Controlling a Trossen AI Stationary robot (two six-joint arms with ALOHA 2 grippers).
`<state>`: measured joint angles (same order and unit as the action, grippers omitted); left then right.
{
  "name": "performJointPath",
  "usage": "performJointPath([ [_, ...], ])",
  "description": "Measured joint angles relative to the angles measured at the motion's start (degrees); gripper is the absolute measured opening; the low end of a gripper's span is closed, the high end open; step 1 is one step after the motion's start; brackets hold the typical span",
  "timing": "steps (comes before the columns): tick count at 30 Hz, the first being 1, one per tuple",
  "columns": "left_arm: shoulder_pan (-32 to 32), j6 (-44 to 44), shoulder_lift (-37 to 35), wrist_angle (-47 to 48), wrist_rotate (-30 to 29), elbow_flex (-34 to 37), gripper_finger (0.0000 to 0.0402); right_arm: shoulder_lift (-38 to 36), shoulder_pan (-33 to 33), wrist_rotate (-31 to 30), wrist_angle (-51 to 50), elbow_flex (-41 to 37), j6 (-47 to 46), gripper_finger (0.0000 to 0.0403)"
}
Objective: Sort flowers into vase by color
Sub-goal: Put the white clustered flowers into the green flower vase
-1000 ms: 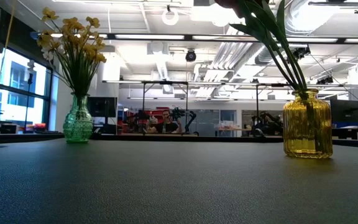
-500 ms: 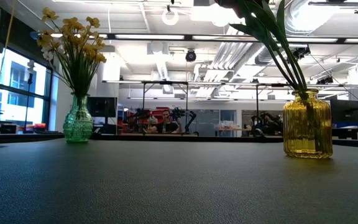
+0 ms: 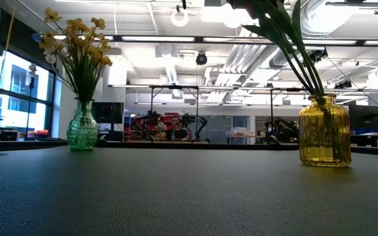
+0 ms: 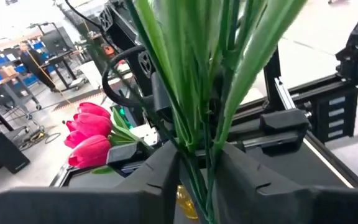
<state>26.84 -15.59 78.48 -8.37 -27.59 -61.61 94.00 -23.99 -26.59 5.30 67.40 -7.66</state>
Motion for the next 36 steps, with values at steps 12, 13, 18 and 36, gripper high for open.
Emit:
performJointPath([
  [12,1.4,-1.0,0.1,5.5,-0.2,-2.5,0.0017,0.0,0.0,0.0,-1.4,0.0,-1.2,0.0],
  [13,1.5,-1.0,0.1,5.8,-0.2,-2.5,0.0015,0.0,0.0,0.0,-1.5,0.0,-1.1,0.0],
  [18,1.5,0.7,0.1,7.5,-0.8,-2.7,0.0006,0.0,0.0,-0.4,-1.9,0.0,-1.0,0.0002],
  [36,9.8,42.1,-10.0,52.2,-28.5,-2.7,0.0001,-6.0,-4.1,-12.4,-9.6,0.0,1.5,0.0205],
])
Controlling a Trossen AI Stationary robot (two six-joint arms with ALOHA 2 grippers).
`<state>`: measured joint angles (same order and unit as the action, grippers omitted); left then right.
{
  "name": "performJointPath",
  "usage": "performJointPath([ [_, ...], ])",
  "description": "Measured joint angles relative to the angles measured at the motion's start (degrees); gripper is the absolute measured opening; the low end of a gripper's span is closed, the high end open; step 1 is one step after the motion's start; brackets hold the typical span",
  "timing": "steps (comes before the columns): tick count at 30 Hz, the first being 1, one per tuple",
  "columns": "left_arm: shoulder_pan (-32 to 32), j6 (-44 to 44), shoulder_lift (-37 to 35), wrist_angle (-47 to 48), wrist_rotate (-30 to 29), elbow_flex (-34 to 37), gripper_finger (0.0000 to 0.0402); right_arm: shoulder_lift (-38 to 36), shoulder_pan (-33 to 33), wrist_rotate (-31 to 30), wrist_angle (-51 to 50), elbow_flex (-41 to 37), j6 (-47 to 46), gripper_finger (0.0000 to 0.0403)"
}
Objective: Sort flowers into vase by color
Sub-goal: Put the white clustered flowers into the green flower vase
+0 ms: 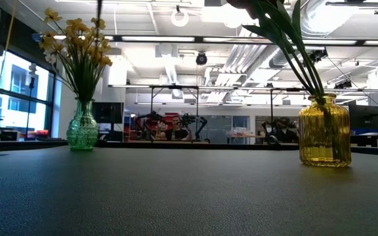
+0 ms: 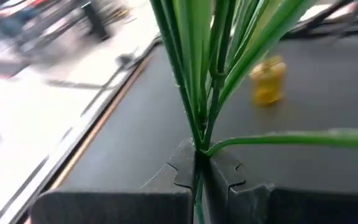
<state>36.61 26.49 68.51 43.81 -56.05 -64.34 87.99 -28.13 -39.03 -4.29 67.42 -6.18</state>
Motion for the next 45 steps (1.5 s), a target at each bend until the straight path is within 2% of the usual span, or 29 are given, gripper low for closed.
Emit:
performJointPath([
  [6,-0.9,15.8,-0.6,19.4,-11.4,0.0,0.0001,0.0,-0.9,-3.0,-2.9,0.0,-1.4,0.0197],
  [10,-2.6,18.1,-0.6,26.9,-20.2,0.0,0.0001,0.0,-0.9,-3.0,-2.9,0.0,-1.3,0.0189],
  [12,-4.1,18.3,-0.6,30.2,-22.5,0.0,0.0001,0.0,-0.9,-3.0,-3.3,0.0,-1.3,0.0185],
  [15,-7.0,18.4,-0.6,33.9,-22.9,0.2,0.0001,0.0,-0.9,-3.0,-3.5,0.0,-1.4,0.0181],
  [24,-15.4,21.8,-3.7,34.5,-23.8,8.0,0.0,0.0,-0.9,-3.0,-4.3,0.0,-1.3,0.0181],
  [32,-18.1,25.9,-9.2,34.2,-24.6,11.9,0.0,0.0,-0.9,-3.0,-4.6,0.0,-1.3,0.0181],
  [39,-19.7,25.5,-13.5,32.3,-20.2,12.1,0.0,0.0,-0.8,-3.0,-4.5,0.0,-1.3,0.0181],
  [45,-20.5,22.0,-16.4,27.7,-12.1,11.1,0.0,0.0,-0.6,-3.0,-4.5,0.0,-1.3,0.0181],
])
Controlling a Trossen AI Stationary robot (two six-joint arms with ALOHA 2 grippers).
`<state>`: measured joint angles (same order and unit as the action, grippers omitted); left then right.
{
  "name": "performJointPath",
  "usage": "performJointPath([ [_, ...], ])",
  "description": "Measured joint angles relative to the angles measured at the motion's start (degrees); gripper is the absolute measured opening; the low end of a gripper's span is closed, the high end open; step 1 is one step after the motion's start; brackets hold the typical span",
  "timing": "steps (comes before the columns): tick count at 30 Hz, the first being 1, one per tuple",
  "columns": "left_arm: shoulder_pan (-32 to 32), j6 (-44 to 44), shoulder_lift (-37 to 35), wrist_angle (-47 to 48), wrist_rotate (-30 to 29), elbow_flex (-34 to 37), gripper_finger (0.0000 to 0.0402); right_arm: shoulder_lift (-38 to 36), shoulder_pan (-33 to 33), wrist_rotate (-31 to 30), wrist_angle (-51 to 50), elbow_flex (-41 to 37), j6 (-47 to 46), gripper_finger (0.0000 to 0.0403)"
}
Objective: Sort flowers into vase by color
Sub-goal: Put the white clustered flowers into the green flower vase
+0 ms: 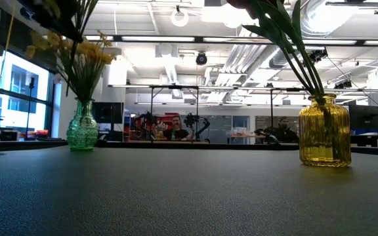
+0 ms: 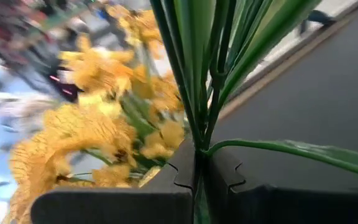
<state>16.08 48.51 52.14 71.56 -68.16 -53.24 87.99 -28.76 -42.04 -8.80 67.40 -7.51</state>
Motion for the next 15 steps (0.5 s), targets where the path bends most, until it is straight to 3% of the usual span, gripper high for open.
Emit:
performJointPath([
  [3,0.0,-4.2,-1.2,-3.9,4.5,-1.3,0.0,0.0,0.3,0.0,0.0,0.0,0.0,0.0181],
  [7,0.0,-11.9,-2.4,-10.8,4.4,-1.6,0.0,0.0,0.9,0.1,0.0,0.0,-0.1,0.0181],
  [15,-0.1,-14.3,-2.2,-13.2,-6.4,2.6,0.0,0.0,1.0,0.2,0.0,0.0,0.0,0.0181],
])
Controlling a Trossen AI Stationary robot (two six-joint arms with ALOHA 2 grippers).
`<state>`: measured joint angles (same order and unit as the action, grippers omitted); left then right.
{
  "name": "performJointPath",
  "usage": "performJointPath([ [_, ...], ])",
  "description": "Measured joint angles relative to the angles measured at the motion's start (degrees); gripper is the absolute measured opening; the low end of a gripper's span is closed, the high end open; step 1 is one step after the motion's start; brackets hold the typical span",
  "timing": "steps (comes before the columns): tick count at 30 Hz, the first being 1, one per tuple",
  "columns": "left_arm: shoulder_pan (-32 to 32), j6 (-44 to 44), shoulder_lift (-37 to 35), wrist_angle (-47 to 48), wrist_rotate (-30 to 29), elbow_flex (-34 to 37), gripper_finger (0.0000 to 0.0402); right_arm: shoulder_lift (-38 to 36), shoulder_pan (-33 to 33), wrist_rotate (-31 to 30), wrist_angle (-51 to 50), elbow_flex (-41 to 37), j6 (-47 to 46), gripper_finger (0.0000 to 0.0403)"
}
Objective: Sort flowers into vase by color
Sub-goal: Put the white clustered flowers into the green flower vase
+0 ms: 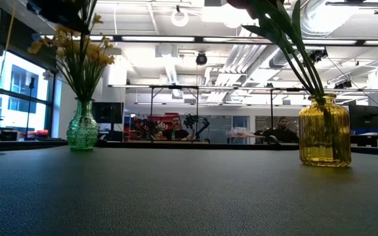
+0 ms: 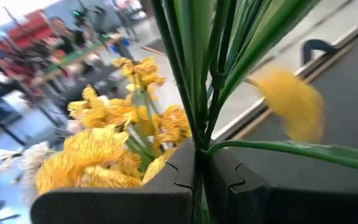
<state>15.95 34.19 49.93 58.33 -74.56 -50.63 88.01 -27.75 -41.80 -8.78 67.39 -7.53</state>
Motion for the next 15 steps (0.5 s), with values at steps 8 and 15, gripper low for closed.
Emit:
performJointPath([
  [8,-1.3,3.5,0.0,0.1,-5.2,6.7,0.0,0.0,0.0,0.2,0.0,0.0,0.0,0.0181],
  [15,-1.4,4.6,-0.4,-0.2,-4.7,6.6,0.0,0.0,0.0,0.2,0.0,0.0,0.0,0.0181],
])
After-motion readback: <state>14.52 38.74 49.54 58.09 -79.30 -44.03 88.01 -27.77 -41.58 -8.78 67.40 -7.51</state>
